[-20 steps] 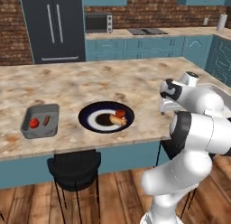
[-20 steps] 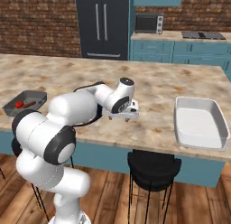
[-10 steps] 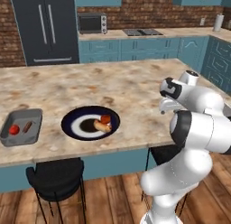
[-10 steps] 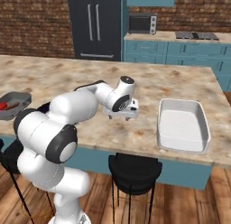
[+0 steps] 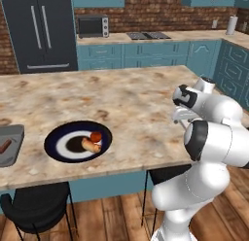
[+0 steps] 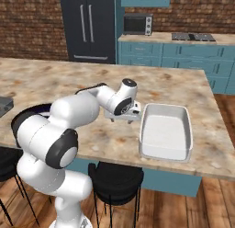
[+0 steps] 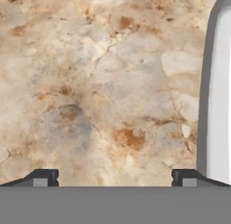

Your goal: Place one cooked food and one vegetable from the large plate to each tupperware container.

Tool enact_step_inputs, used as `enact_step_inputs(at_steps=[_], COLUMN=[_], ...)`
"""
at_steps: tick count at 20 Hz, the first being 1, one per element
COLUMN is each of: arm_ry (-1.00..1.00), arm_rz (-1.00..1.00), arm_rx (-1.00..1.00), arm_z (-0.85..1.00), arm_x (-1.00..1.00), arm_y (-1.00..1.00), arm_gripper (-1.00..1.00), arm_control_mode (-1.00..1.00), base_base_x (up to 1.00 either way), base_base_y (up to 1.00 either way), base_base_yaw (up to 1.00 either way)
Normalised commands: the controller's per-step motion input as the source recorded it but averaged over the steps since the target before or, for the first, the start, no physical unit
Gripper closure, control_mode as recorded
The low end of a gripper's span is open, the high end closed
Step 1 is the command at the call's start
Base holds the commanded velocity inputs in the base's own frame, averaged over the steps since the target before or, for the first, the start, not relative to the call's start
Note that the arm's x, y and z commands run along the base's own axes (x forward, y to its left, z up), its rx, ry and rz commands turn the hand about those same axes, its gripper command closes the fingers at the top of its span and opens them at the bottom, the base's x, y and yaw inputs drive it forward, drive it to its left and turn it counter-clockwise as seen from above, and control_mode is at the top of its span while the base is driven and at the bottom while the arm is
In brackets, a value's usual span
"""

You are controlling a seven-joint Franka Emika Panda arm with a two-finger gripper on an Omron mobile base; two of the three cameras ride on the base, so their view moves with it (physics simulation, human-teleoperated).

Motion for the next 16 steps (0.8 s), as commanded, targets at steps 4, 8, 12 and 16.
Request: enact_step_inputs(at_steps=[4, 8, 12, 16], arm_ry=[0.00, -0.01, -0.03, 0.03], arm_rz=[0.00, 0.00, 0.00, 0.00], arm_rx=[0.00, 0.00, 0.00, 0.00], arm_z=[0.00, 0.00, -0.04, -0.10], arm_x=[0.00, 0.29, 0.11, 0.03], arm_y=[0.00, 0.39, 1.00, 1.00], arm_gripper=[-1.00, -1.00, -1.00, -1.00], arm_control_mode=[1.00, -1.00, -1.00, -1.00], base_base_x=[0.93, 0.48, 0.00, 0.00], base_base_y=[0.10, 0.20, 0.00, 0.00], base_base_yaw=[0.00, 0.00, 0.00, 0.00])
